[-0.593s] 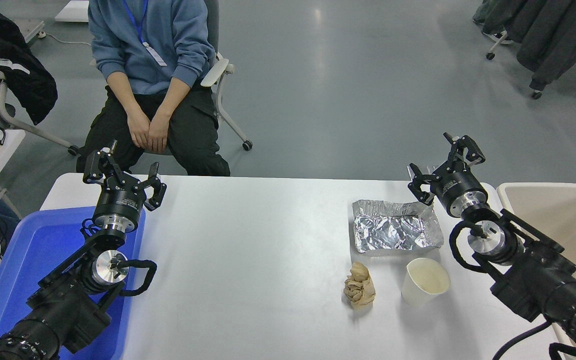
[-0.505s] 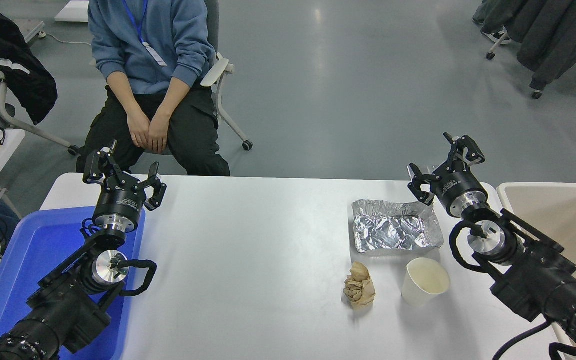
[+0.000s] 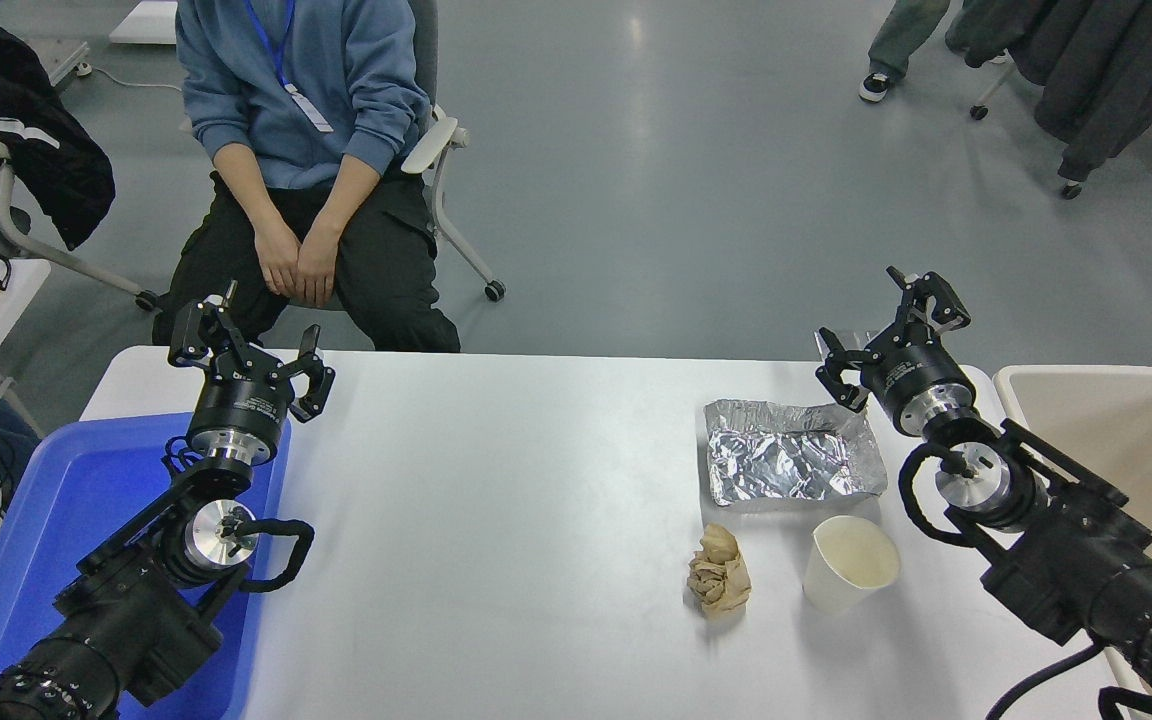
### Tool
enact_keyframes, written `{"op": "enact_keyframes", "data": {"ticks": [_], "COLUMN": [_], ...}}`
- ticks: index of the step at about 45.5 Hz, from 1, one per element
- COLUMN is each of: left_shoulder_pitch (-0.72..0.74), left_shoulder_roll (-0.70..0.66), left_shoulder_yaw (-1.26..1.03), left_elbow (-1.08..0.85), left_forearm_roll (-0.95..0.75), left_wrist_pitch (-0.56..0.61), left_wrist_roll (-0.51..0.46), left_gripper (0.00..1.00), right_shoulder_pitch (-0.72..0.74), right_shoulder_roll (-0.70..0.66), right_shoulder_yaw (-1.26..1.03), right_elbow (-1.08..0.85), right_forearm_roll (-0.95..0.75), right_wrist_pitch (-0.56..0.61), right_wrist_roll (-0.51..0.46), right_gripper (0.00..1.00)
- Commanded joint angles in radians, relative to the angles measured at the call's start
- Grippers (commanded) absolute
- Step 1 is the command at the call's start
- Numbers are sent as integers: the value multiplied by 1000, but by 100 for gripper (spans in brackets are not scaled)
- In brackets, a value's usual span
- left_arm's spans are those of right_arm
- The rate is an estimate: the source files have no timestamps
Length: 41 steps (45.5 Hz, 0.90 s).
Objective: Dispose of the paper cup in the dustbin
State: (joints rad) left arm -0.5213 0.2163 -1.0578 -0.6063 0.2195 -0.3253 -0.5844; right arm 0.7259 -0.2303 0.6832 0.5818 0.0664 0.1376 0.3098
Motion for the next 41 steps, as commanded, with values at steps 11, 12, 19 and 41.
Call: {"op": "enact_keyframes", "data": {"ticks": [11, 12, 19, 41], "left_shoulder_pitch": [0, 0, 0, 0], "left_shoulder_roll": [0, 0, 1, 1], "left_shoulder_yaw": [1, 1, 1, 1], "left_elbow": [0, 0, 0, 0], "left_forearm_roll": [0, 0, 0, 0], "left_wrist_pitch": [0, 0, 0, 0], "left_wrist_roll": [0, 0, 0, 0], "left_gripper": [100, 100, 100, 100], "right_shoulder_pitch": [-75, -83, -152, -278], "right_shoulder_roll": [-213, -230, -374, -639], "right_shoulder_yaw": [-62, -62, -62, -65], "right_elbow": [308, 334, 516, 699], "right_forearm_roll": [-137, -151, -256, -660], "right_wrist_pitch": [28, 27, 27, 25], "right_wrist_roll": [2, 2, 2, 23], "right_gripper": [100, 100, 100, 100]}}
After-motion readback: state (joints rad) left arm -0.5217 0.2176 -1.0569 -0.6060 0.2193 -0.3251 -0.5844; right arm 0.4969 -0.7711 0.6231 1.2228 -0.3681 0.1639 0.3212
